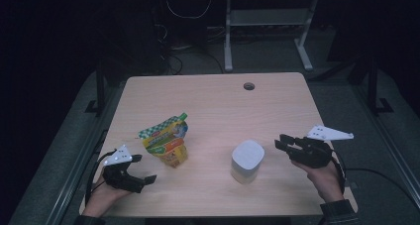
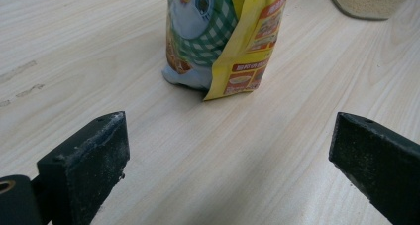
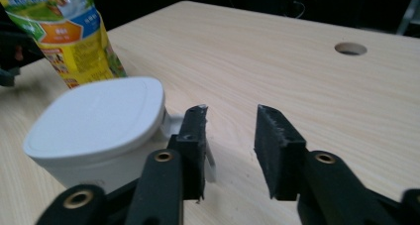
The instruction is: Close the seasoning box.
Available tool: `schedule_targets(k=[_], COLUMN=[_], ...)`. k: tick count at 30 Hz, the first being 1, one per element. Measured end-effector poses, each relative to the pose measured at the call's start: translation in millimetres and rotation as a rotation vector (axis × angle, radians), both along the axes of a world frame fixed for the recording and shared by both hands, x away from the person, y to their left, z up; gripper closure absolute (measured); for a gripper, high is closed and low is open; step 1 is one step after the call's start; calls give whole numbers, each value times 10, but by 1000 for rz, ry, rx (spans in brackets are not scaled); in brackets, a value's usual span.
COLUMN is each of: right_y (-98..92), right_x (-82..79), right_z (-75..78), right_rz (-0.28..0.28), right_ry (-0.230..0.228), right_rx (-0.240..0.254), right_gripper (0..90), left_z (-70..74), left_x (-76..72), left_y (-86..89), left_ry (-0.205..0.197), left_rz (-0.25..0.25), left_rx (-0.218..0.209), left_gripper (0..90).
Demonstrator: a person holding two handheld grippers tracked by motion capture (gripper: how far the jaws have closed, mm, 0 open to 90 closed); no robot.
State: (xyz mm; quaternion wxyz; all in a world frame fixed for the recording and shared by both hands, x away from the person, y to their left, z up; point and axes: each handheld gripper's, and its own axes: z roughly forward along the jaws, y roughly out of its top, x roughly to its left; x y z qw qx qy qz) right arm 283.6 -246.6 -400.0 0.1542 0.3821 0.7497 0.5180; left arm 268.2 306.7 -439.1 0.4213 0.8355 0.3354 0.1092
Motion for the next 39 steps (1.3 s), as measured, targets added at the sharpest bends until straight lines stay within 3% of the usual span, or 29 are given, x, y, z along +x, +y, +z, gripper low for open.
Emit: schedule_targets(k=[19,25,31,39], right_y=[-73,-92,-98,-113], right_x=[-88,-140,-182,-162], right_z=[-310,-440,-558,-677], right_rz=[-17,-15,-30,-36], right_ry=[72,64,64,91], right_rx=[-74,-95,-121,-159], right_gripper=[300,196,145,141], left_z=[-28,-44,-67,-93], left_x=[-8,-3,8,19], left_y=[-6,-6,0,-6], left_ry=[6,5,-1,3], left_rz=[-10,-9,-6,-9], left_rx=[2,5,8,17], left_gripper=[18,18,18,18])
